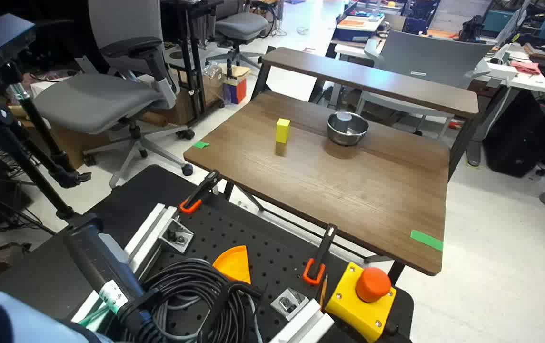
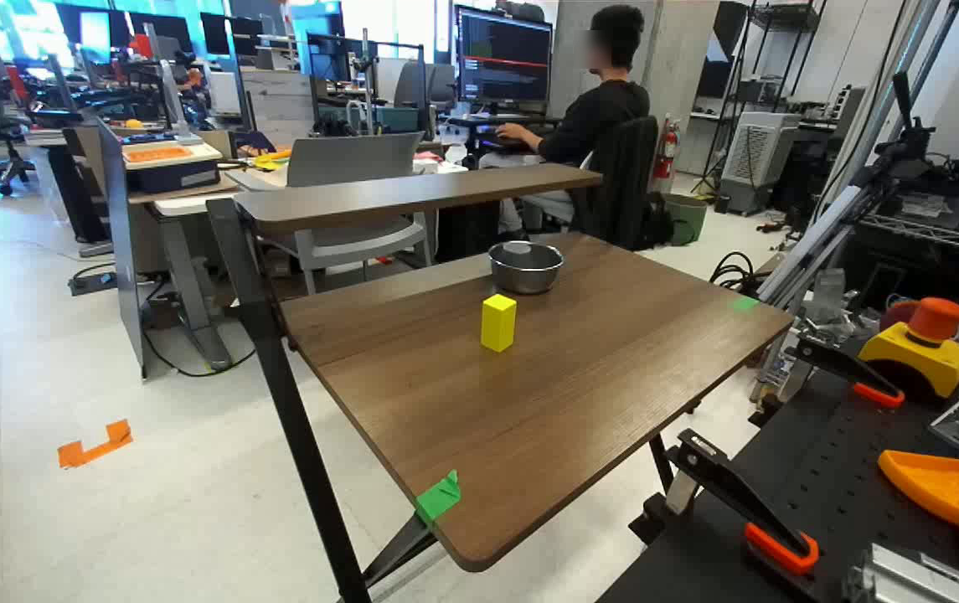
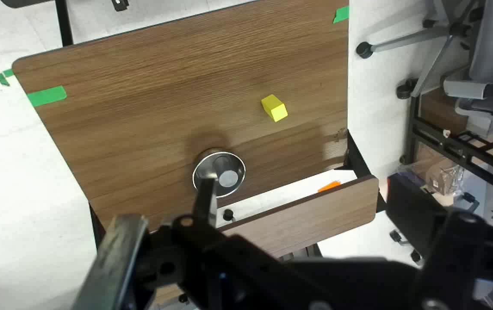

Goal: Move the yellow block to the right

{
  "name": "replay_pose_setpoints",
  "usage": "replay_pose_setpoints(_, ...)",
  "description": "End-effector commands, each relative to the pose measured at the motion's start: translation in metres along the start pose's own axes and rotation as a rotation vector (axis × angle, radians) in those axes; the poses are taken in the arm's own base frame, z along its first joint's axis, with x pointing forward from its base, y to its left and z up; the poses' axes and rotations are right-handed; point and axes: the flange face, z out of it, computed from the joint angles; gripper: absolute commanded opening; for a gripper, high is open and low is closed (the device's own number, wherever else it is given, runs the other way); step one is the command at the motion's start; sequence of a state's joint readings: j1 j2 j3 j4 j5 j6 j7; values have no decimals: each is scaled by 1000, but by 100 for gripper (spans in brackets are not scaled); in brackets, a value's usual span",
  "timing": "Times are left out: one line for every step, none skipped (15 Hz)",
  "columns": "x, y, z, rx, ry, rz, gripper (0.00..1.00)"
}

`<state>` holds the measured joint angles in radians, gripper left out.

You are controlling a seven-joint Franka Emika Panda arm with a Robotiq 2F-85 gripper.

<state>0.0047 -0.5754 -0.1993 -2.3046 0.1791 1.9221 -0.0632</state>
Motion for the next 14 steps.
replay_pose_setpoints(1, 0, -1, 0, 1, 0, 100)
replay_pose_setpoints(1, 0, -2, 0, 2, -1, 100)
replay_pose_setpoints(1, 0, -2, 0, 2, -1, 100)
replay_pose_setpoints(1, 0, -2, 0, 2, -1, 100)
replay_pose_setpoints(1, 0, -2, 0, 2, -1, 100)
replay_pose_setpoints(1, 0, -2, 0, 2, -1, 100)
replay_pose_setpoints(1, 0, -2, 0, 3, -1, 100)
replay_pose_setpoints(1, 0, -2, 0, 3, -1, 100)
replay_pose_setpoints(1, 0, -2, 0, 3, -1, 100)
replay_pose_setpoints(6, -3, 2, -4, -6, 5, 100)
replay_pose_setpoints(15, -7, 13, -17, -34, 9, 100)
replay_pose_setpoints(25, -11, 26, -32, -43, 11, 100)
replay_pose_setpoints(36, -16, 42, -49, -58, 11, 100)
replay_pose_setpoints(48, -21, 62, -65, -78, 11, 100)
